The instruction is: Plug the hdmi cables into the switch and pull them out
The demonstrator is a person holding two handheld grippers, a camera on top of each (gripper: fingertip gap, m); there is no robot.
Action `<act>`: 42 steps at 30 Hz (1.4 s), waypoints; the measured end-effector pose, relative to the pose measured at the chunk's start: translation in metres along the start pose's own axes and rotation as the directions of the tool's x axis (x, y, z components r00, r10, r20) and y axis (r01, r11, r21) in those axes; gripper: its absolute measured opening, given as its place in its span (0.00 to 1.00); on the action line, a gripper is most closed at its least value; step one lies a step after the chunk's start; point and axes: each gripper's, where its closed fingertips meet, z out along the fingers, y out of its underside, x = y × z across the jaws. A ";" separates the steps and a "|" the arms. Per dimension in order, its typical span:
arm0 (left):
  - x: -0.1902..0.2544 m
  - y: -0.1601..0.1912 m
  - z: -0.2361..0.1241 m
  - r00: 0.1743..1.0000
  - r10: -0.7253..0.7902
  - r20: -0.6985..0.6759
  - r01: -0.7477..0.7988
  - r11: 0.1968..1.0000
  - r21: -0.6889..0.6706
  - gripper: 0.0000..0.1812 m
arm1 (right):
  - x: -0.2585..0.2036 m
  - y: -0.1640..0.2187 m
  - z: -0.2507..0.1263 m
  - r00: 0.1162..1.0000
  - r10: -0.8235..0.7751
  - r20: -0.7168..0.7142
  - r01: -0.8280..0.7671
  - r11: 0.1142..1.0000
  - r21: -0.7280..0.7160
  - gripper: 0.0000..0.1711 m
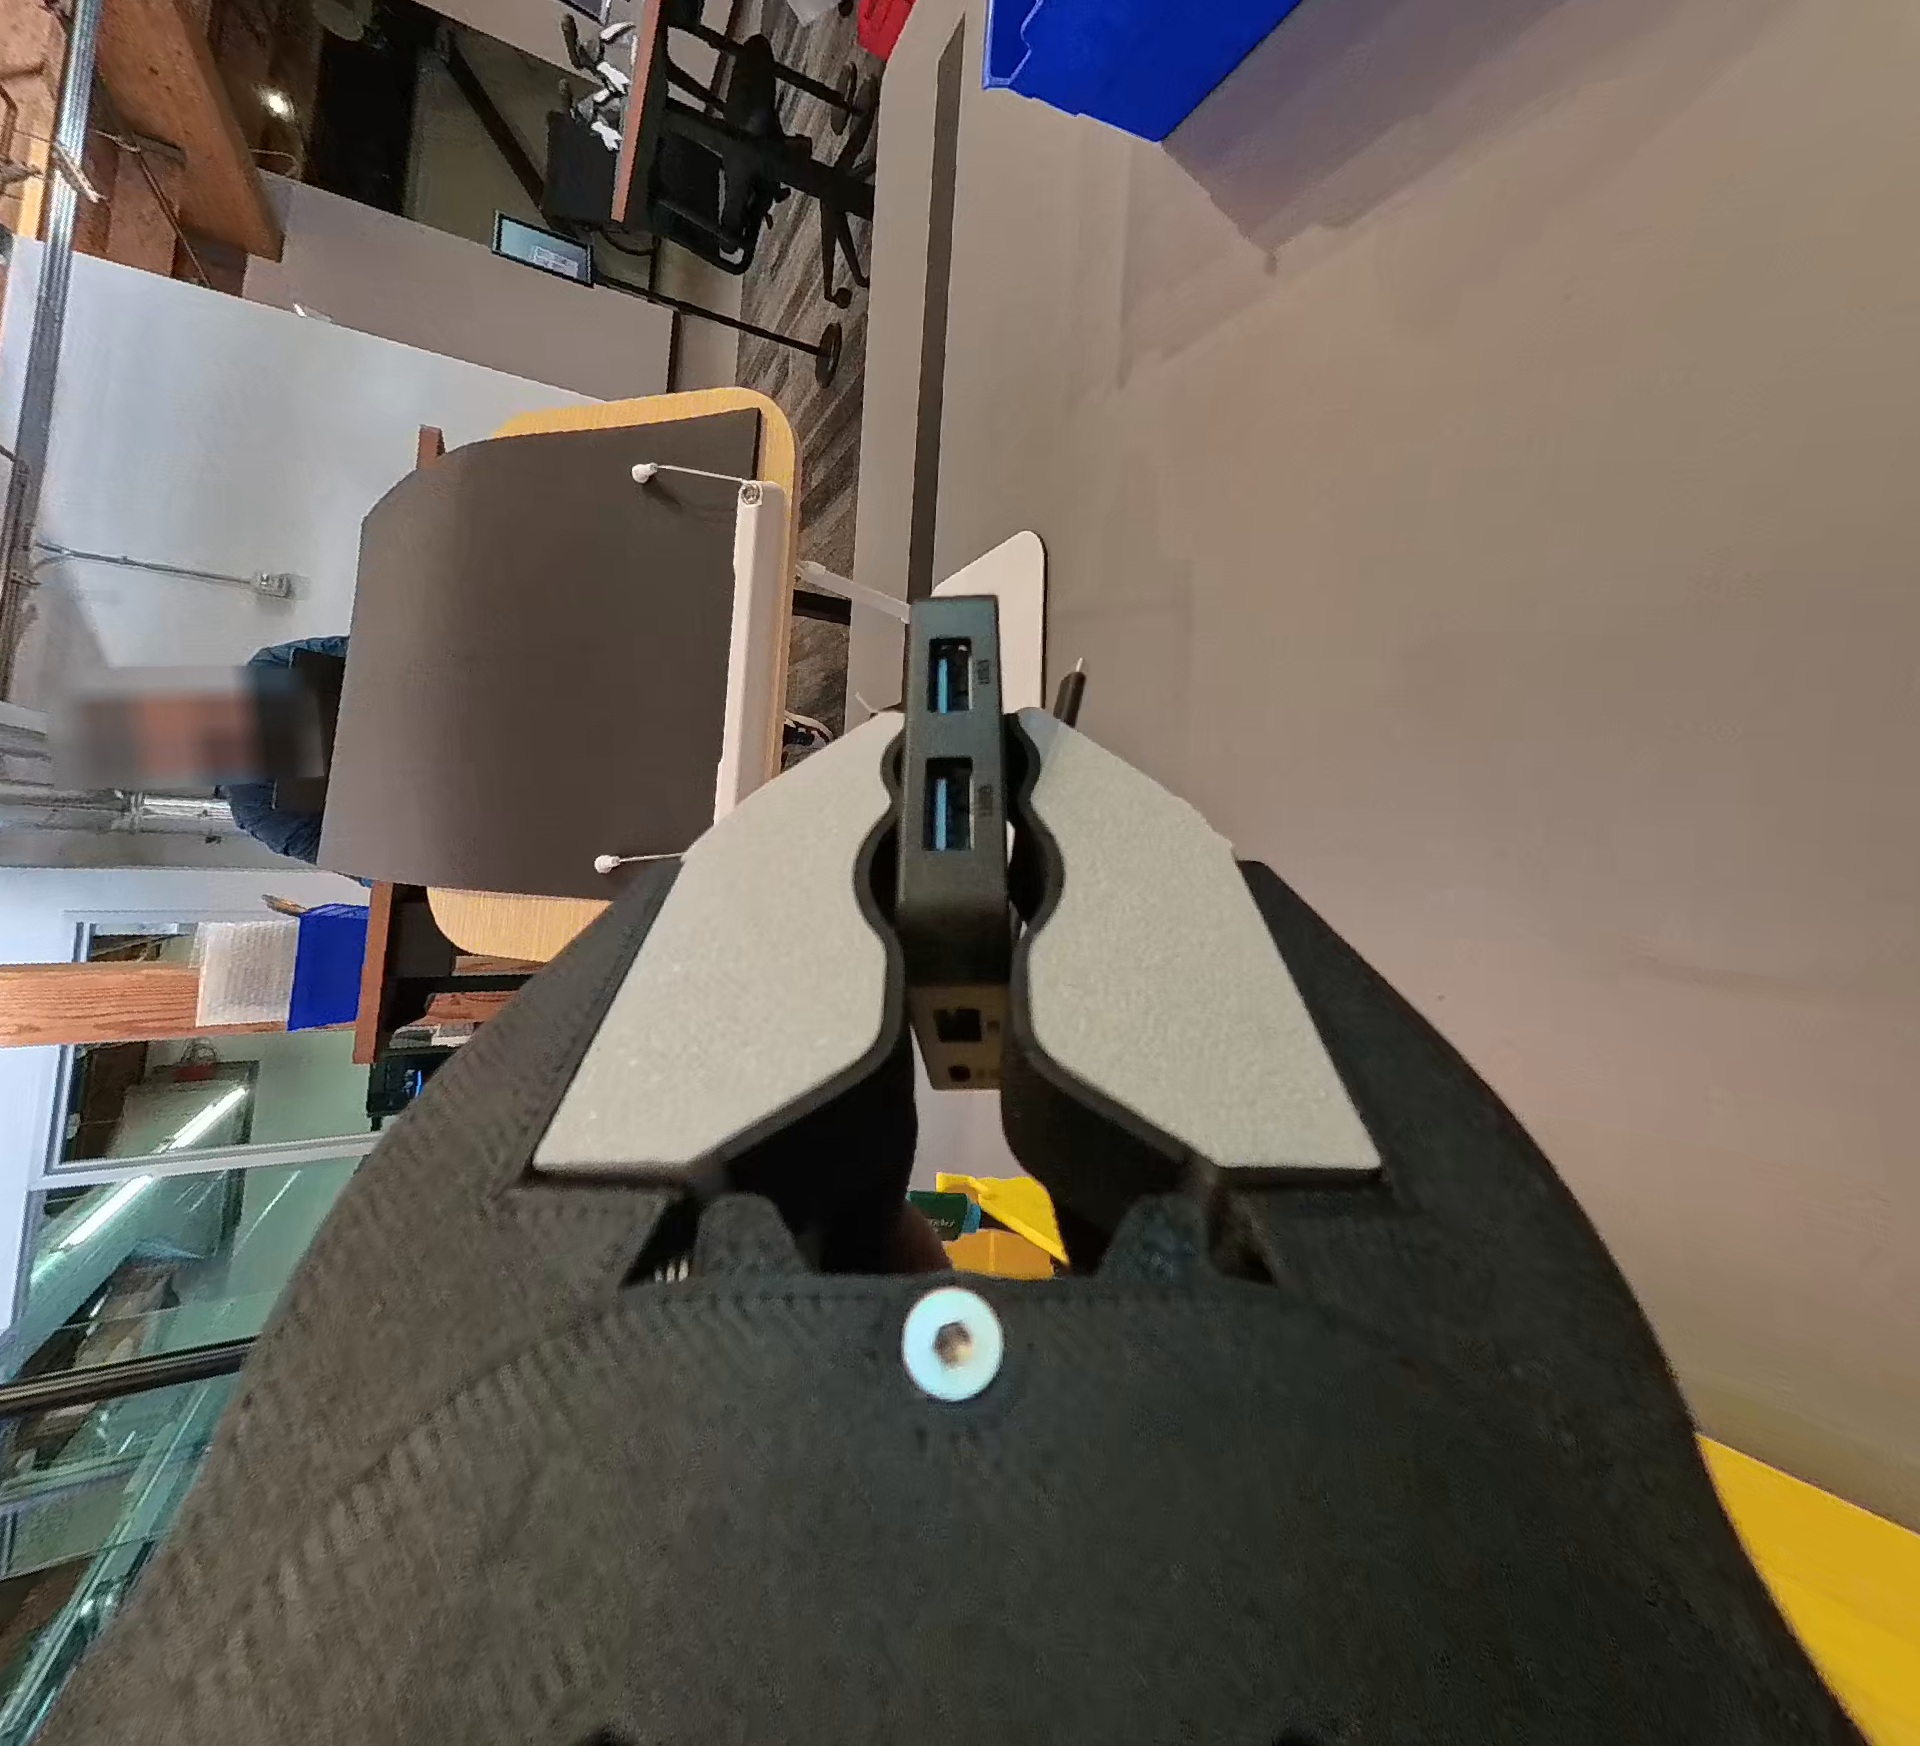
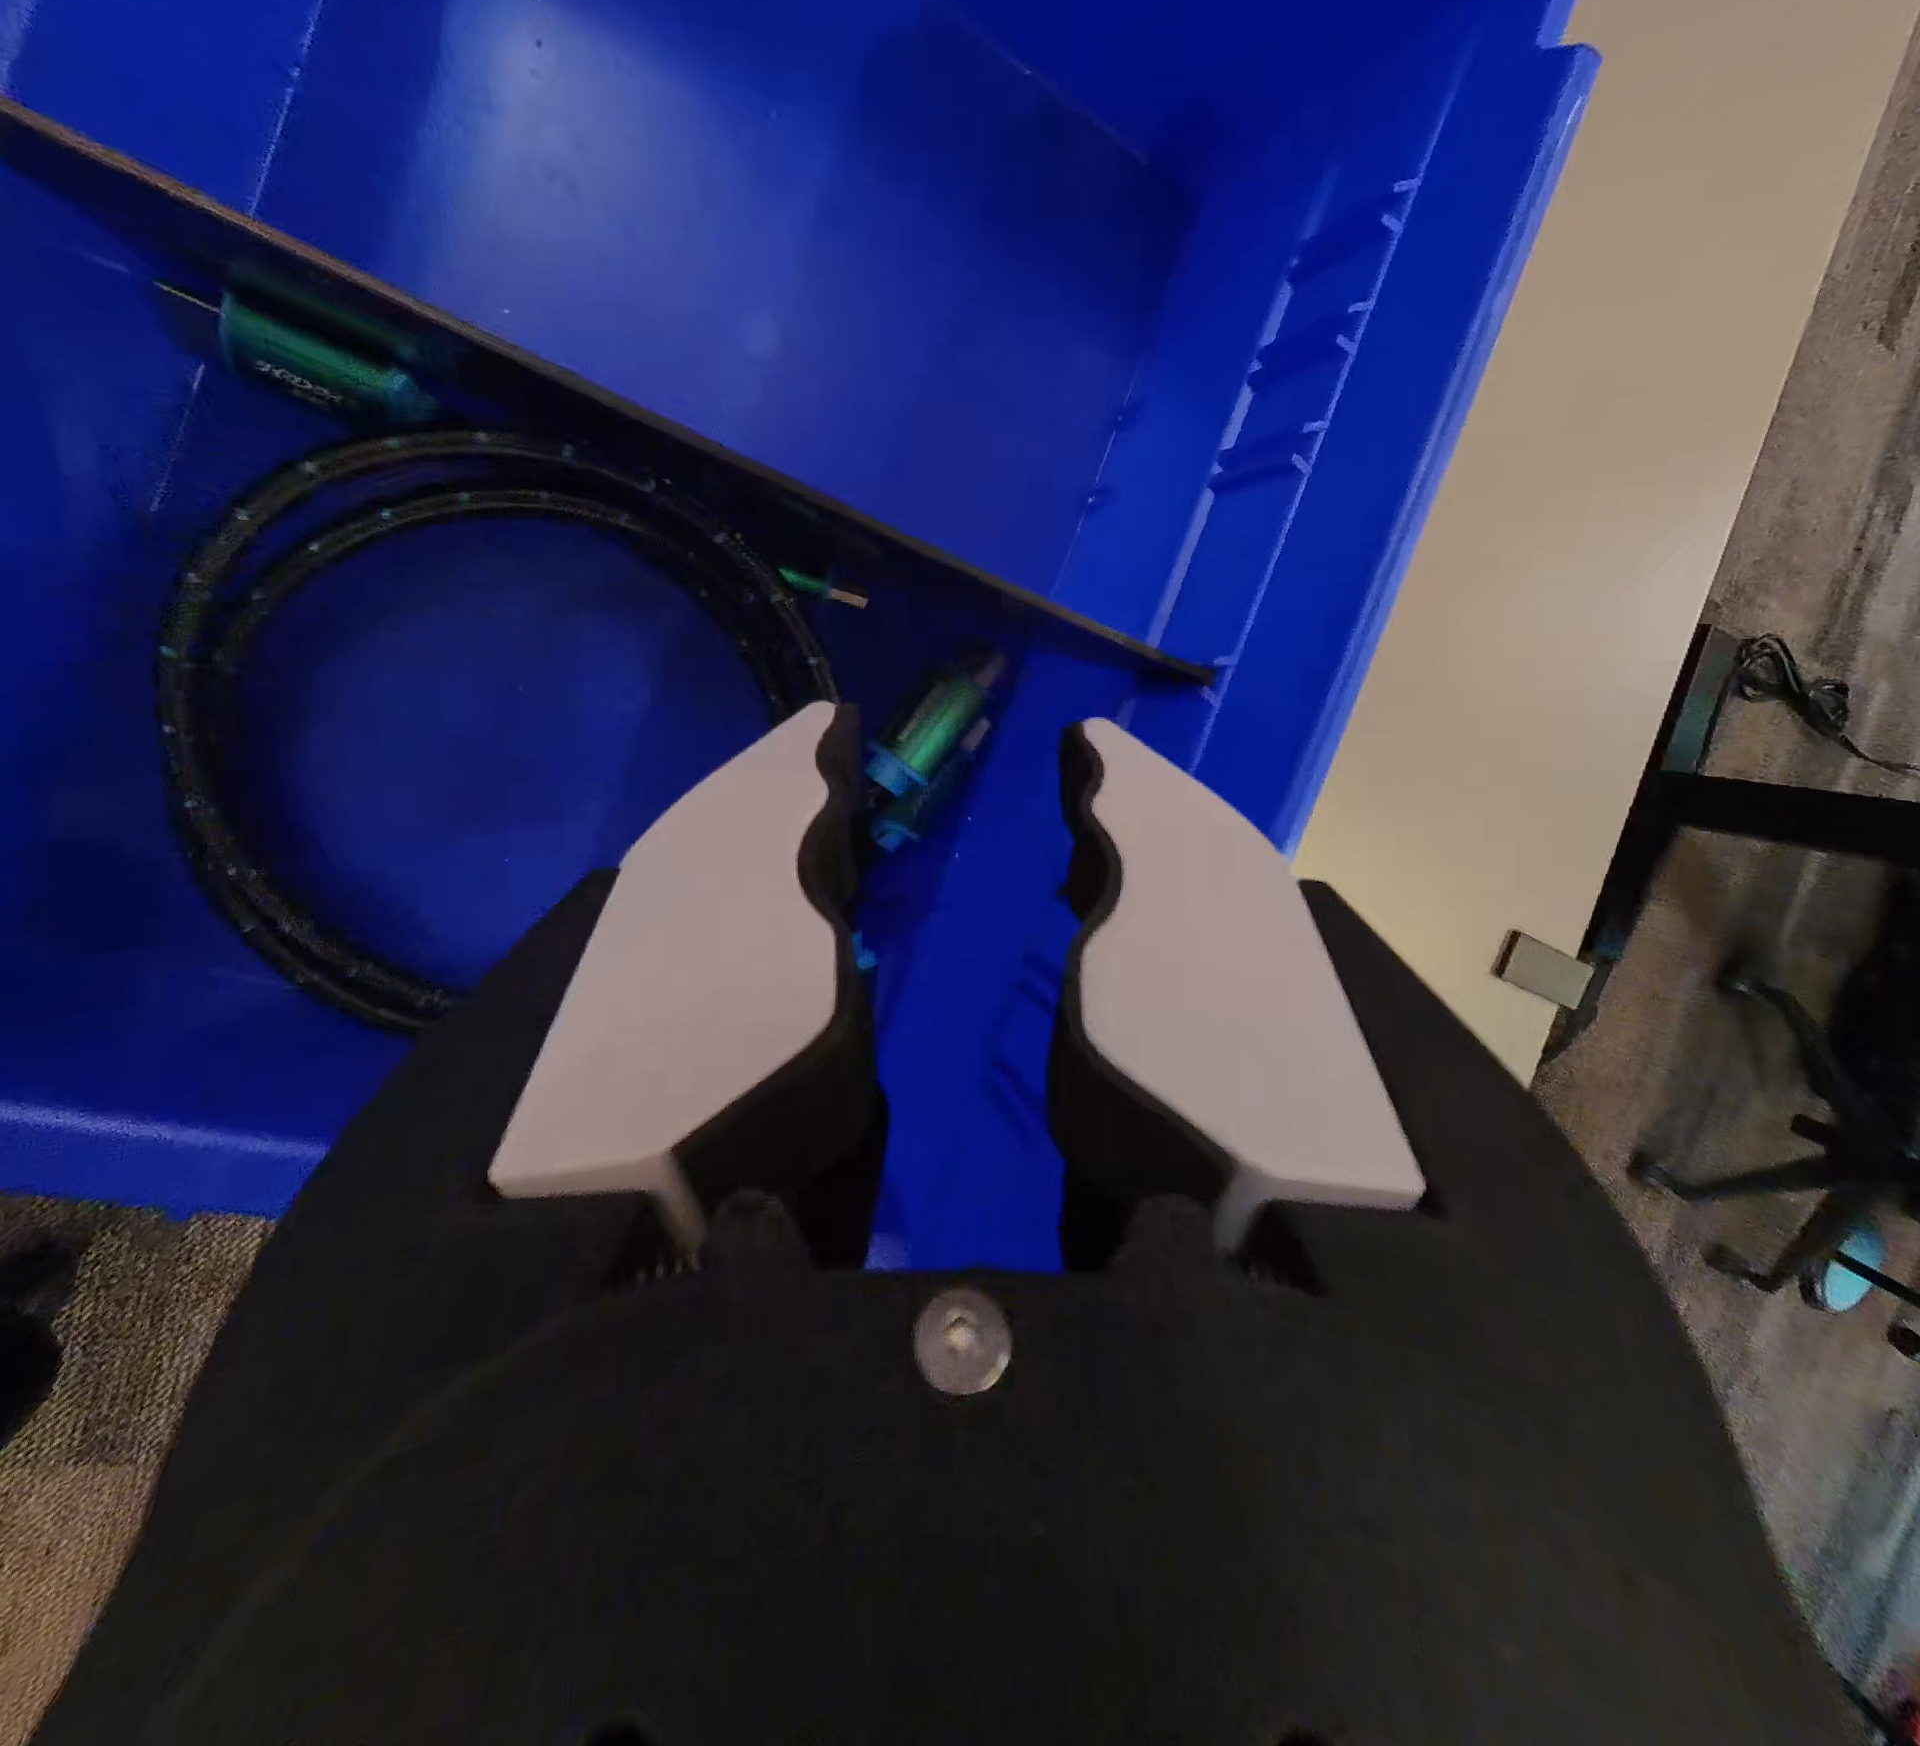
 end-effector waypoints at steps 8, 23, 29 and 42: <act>-0.001 -0.011 0.002 1.000 0.000 0.020 -0.001 0.999 0.038 0.08 | -0.081 -0.099 -0.098 0.948 -0.316 -0.041 0.299 0.839 0.455 0.26; 0.019 -0.038 0.005 0.999 -0.012 -0.046 0.017 0.995 0.100 0.08 | -0.389 -0.182 -0.215 0.375 -0.782 -0.497 0.723 -0.089 0.685 0.18; 0.024 -0.043 0.005 0.998 -0.004 -0.061 0.011 0.994 0.108 0.07 | -0.397 -0.188 -0.213 0.373 -0.756 -0.538 0.742 -0.105 0.662 0.10; -0.012 -0.028 0.001 0.994 -0.044 0.100 0.038 0.997 0.066 0.14 | -0.319 -0.192 -0.210 0.508 -0.719 -0.475 0.739 0.081 0.668 0.08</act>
